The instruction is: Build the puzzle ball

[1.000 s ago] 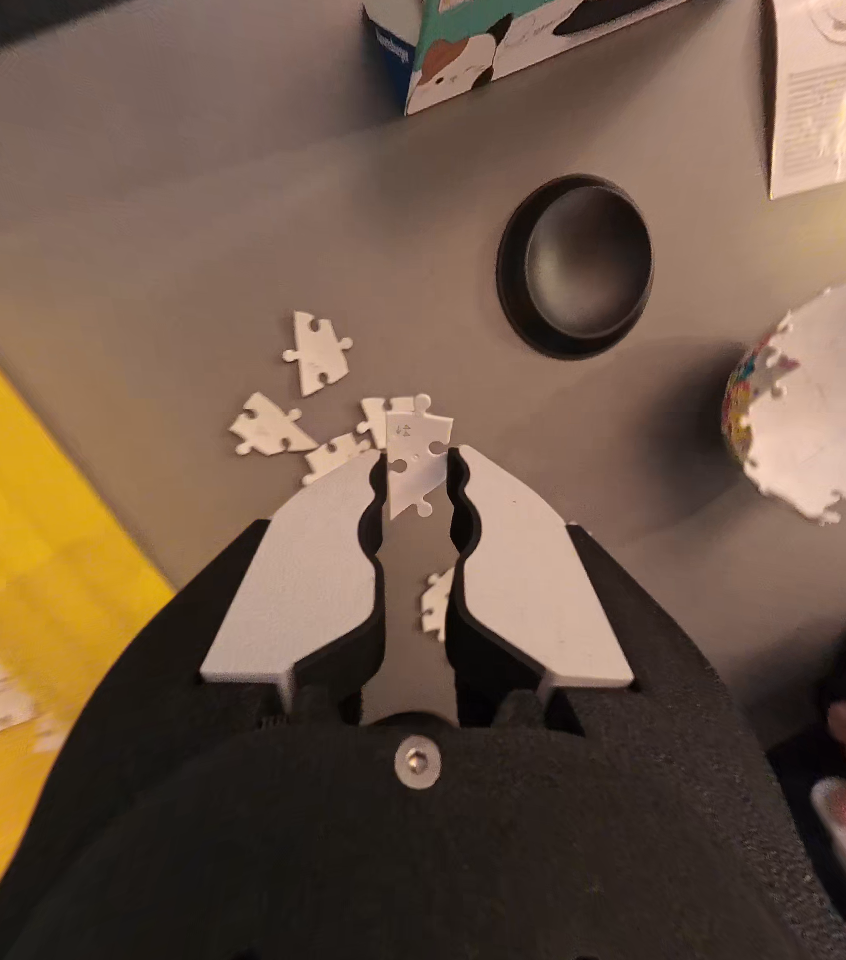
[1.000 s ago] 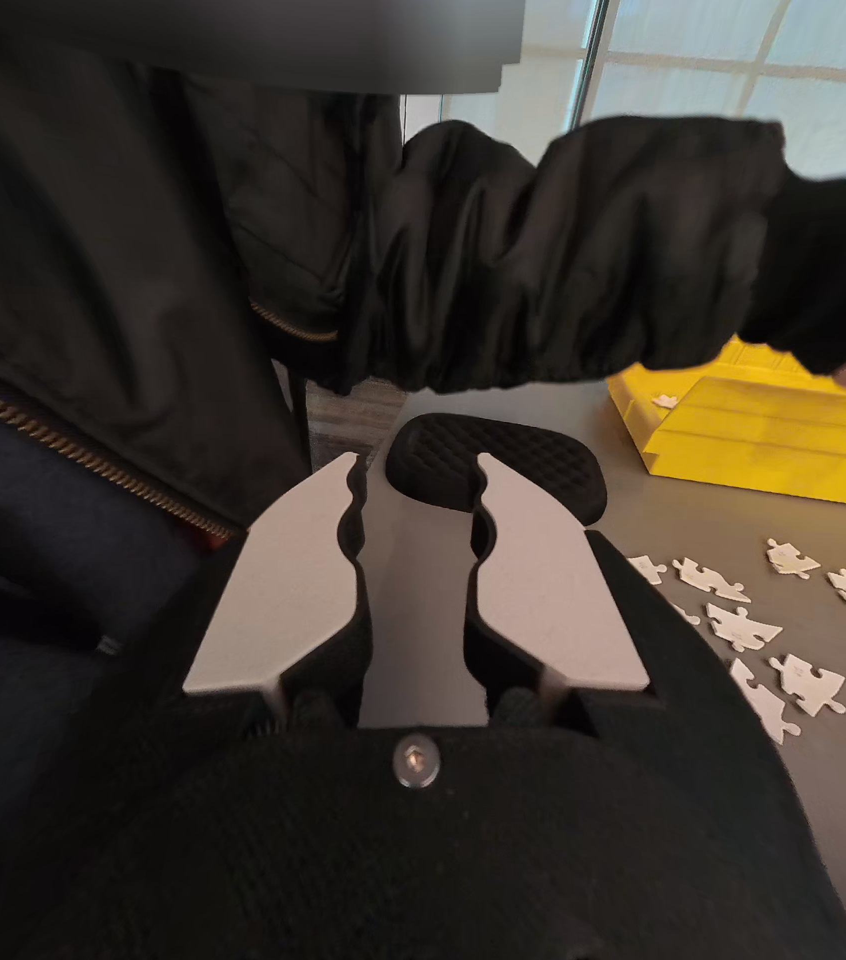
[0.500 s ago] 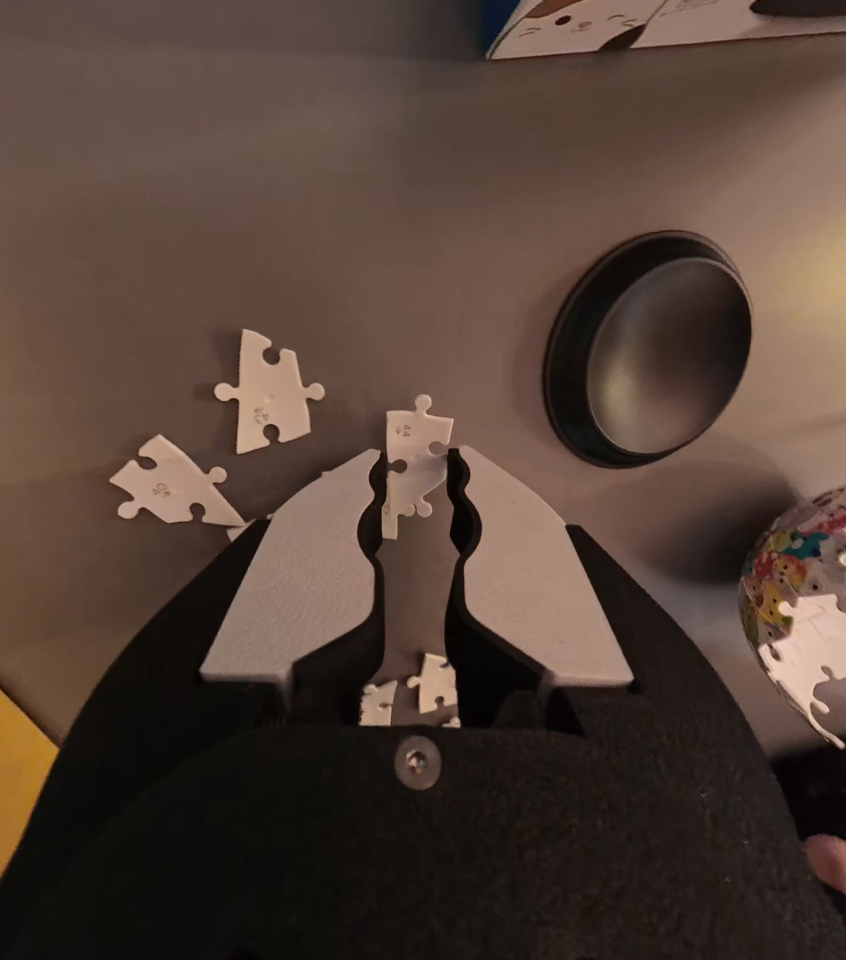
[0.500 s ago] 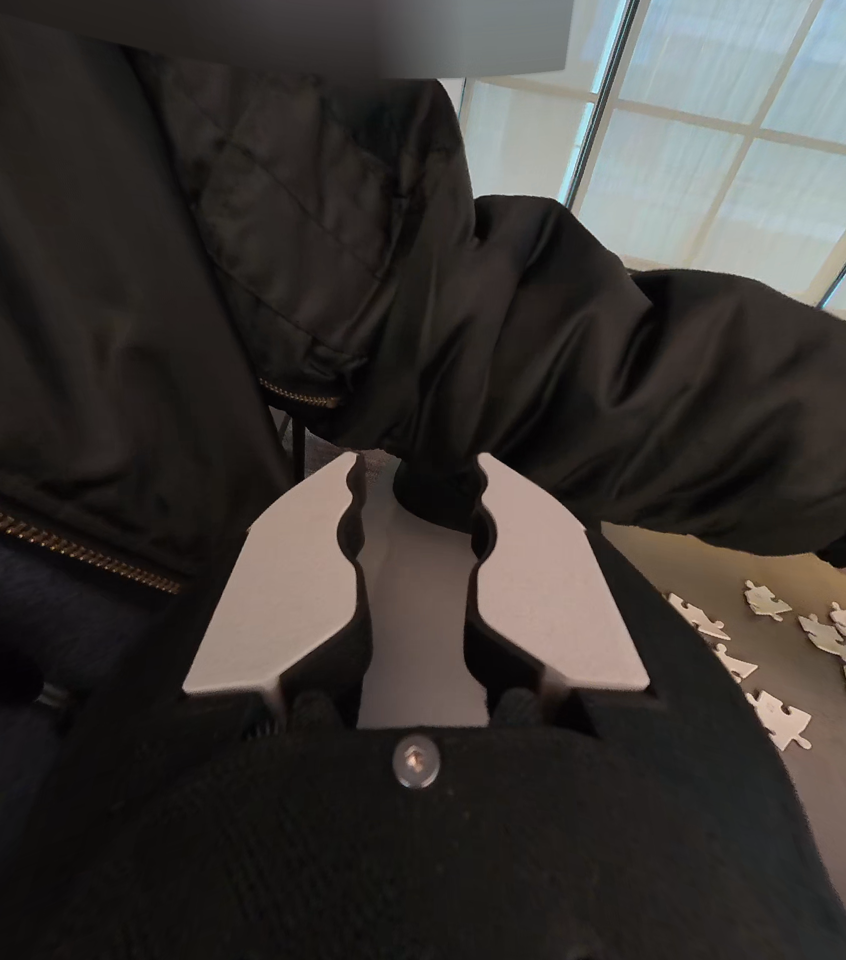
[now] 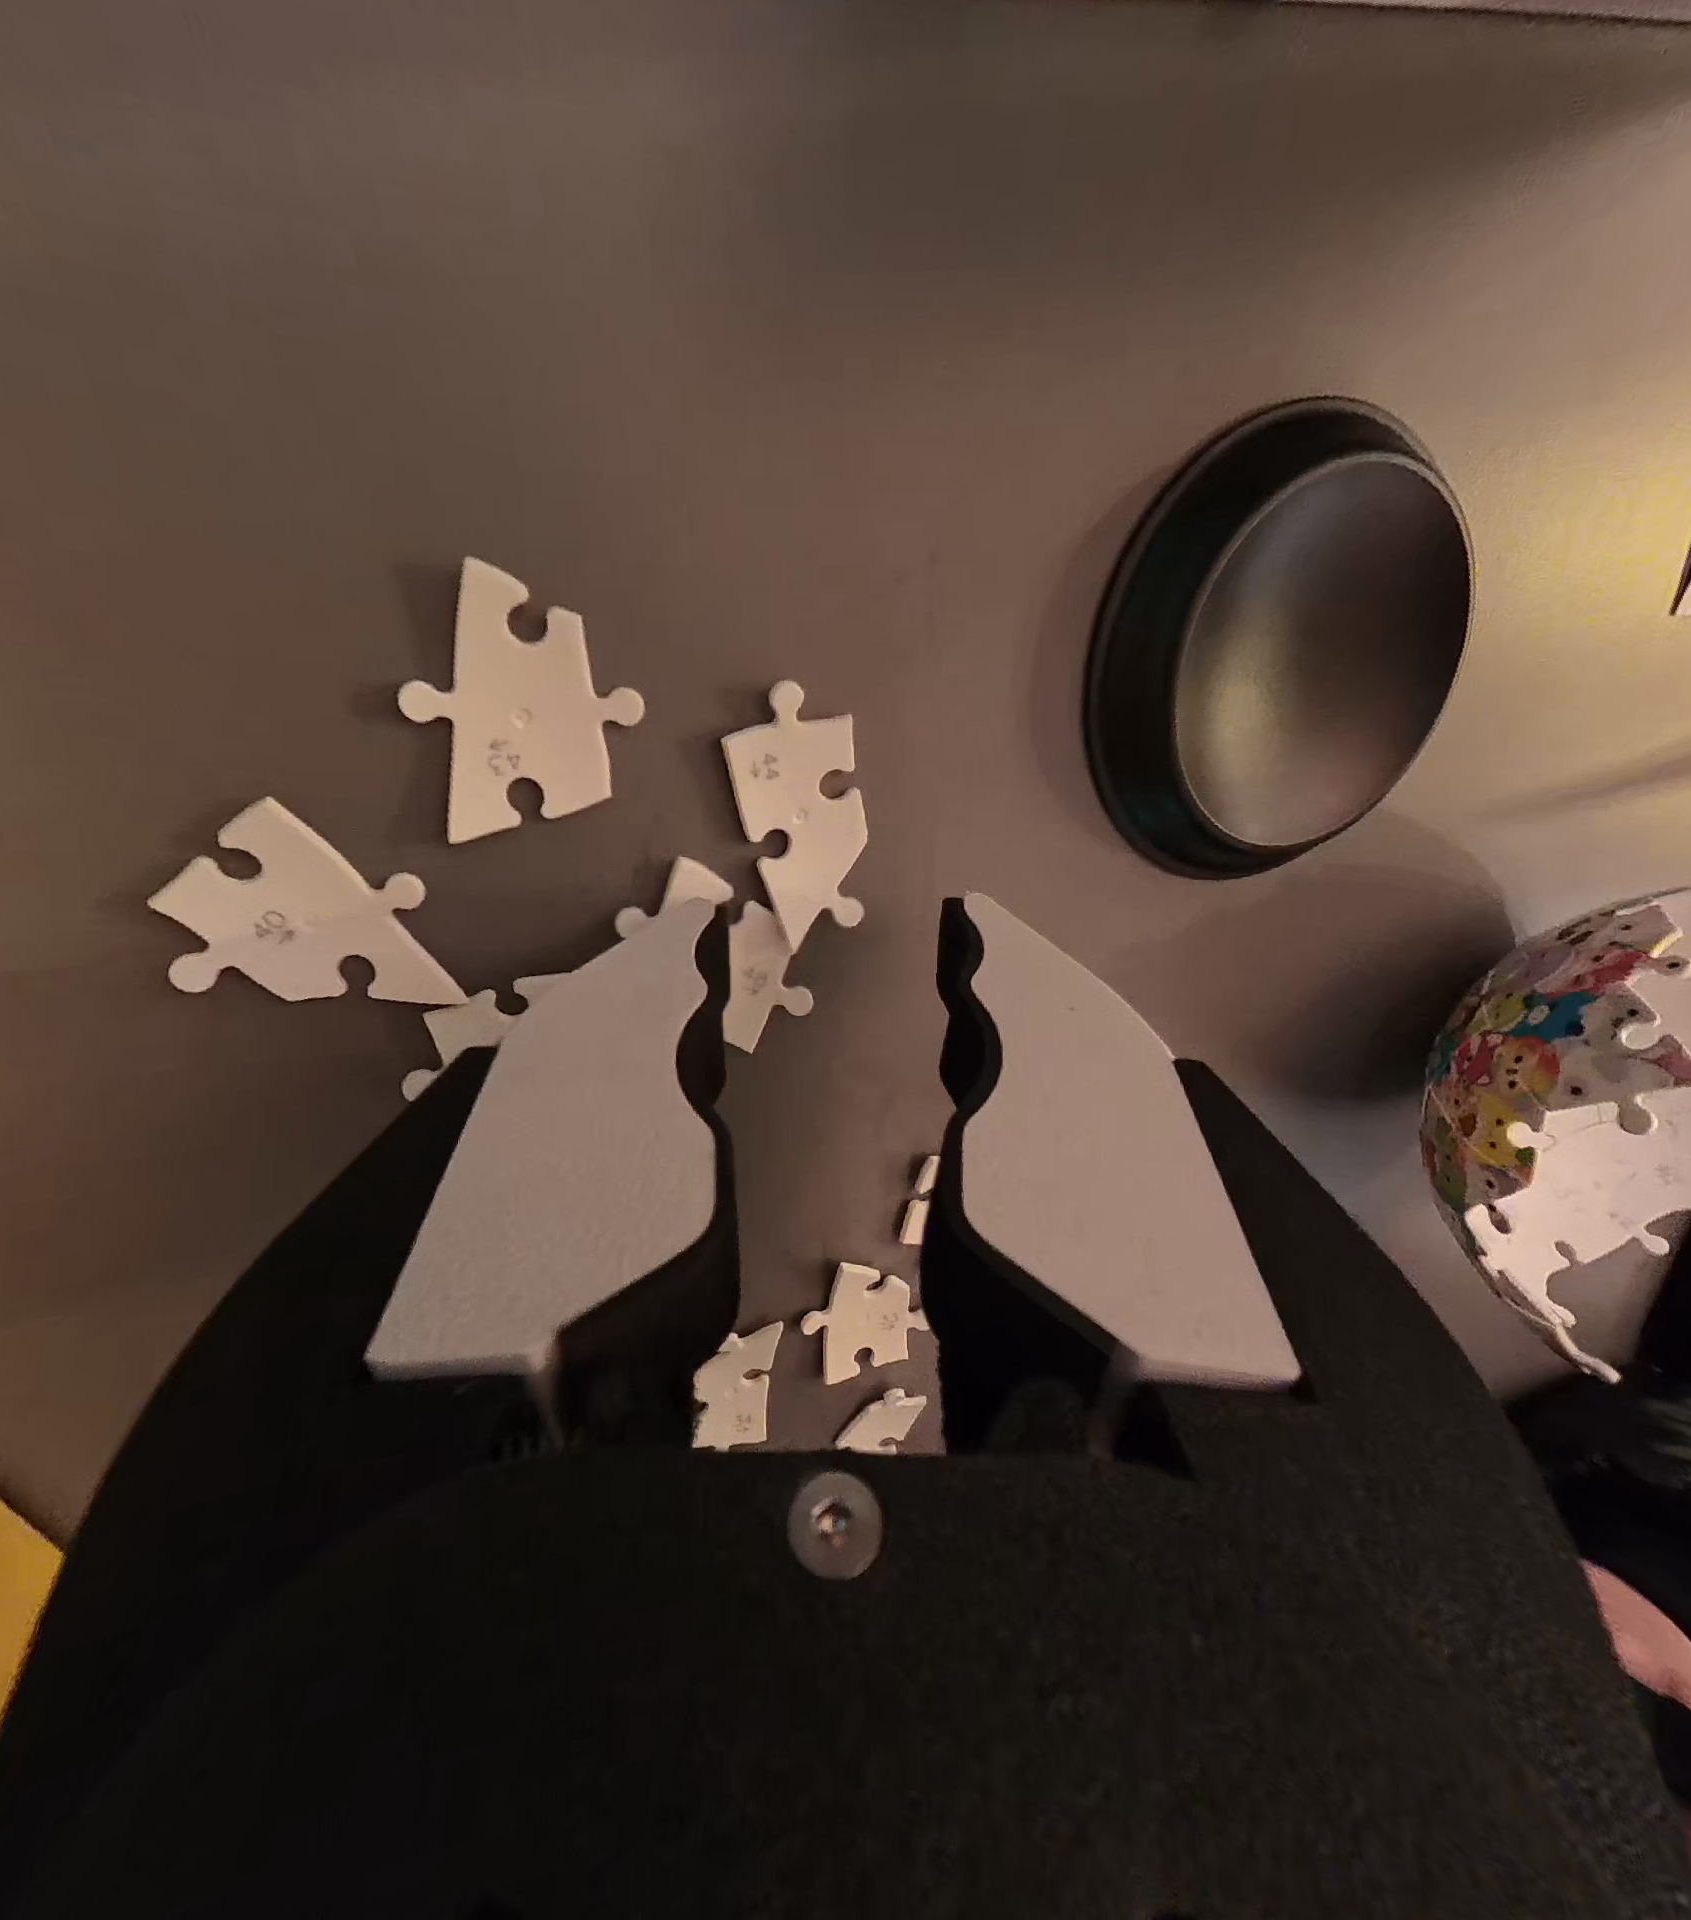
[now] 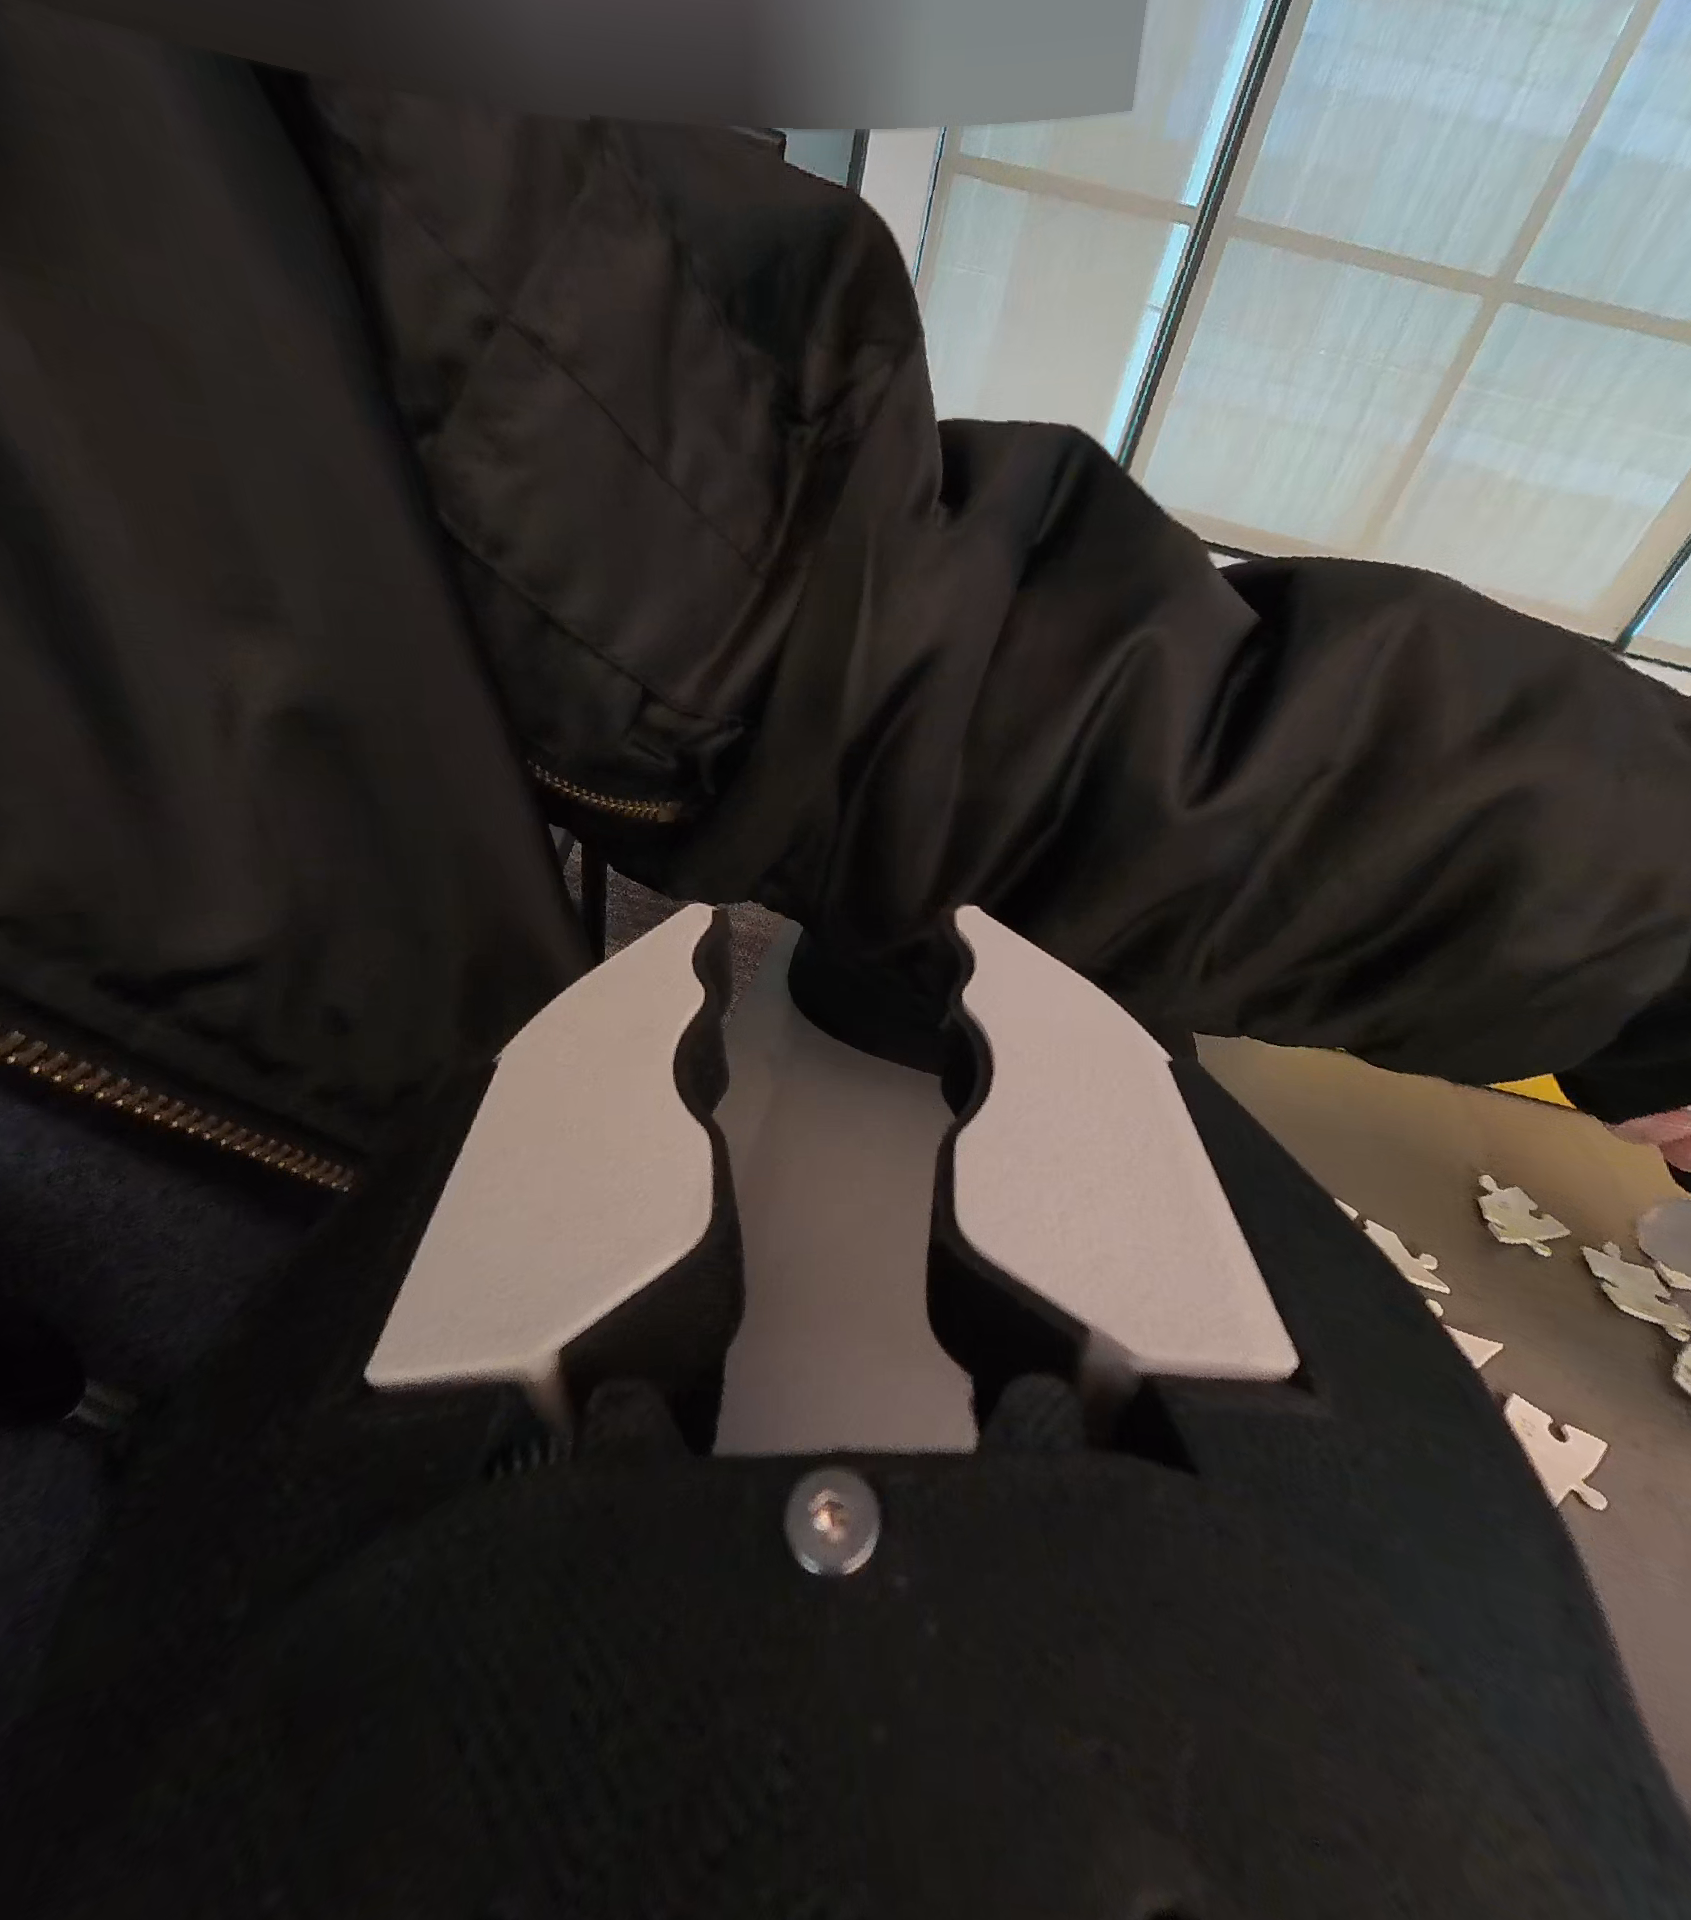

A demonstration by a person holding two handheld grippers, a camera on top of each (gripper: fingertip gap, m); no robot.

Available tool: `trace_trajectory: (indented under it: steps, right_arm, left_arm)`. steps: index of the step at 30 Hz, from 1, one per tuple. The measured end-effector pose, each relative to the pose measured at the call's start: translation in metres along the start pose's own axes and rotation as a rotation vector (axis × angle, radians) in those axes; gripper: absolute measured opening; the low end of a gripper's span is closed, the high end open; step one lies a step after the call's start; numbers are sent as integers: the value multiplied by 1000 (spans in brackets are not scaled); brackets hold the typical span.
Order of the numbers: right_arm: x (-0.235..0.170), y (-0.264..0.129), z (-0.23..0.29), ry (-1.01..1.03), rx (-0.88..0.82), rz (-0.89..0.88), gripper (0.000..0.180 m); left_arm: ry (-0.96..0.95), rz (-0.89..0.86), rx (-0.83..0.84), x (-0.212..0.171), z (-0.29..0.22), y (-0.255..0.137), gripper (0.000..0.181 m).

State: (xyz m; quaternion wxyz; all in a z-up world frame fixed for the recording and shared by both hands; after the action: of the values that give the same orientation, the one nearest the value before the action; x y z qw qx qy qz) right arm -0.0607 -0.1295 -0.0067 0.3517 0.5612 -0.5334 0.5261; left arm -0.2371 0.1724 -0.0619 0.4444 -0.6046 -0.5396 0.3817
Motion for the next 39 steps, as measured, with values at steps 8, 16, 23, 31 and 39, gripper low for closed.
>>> trace_trajectory:
  steps: [8,16,23,31,39]
  right_arm:
    - [-2,-1,-2,8,-11,1,39]
    - [-3,-2,-3,6,-26,9,39]
    - [-10,-6,-10,37,-59,25,39]
    - [-22,-2,-20,77,-103,30,39]
    - [-39,5,-38,174,-157,24,39]
  left_arm:
    - [33,-24,-48,-3,1,-16,37]
    - [180,-210,-128,-26,0,-76,34]
    - [413,-636,12,-84,21,-170,33]
    - [546,-1135,326,-138,103,-207,33]
    - [535,-838,340,-93,164,-189,29]
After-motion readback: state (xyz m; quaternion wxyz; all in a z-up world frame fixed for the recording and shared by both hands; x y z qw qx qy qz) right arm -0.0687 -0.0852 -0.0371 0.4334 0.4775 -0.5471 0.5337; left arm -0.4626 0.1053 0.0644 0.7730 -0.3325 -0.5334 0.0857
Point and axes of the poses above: each gripper's, where its closed fingertips meet, y out along the fingers, x out of its top, z = x × y across the jaws, the point moved 9 cm from there along -y, back along the fingers, and after that the axes turned 8 degrees about z, right-handed, at the moved point
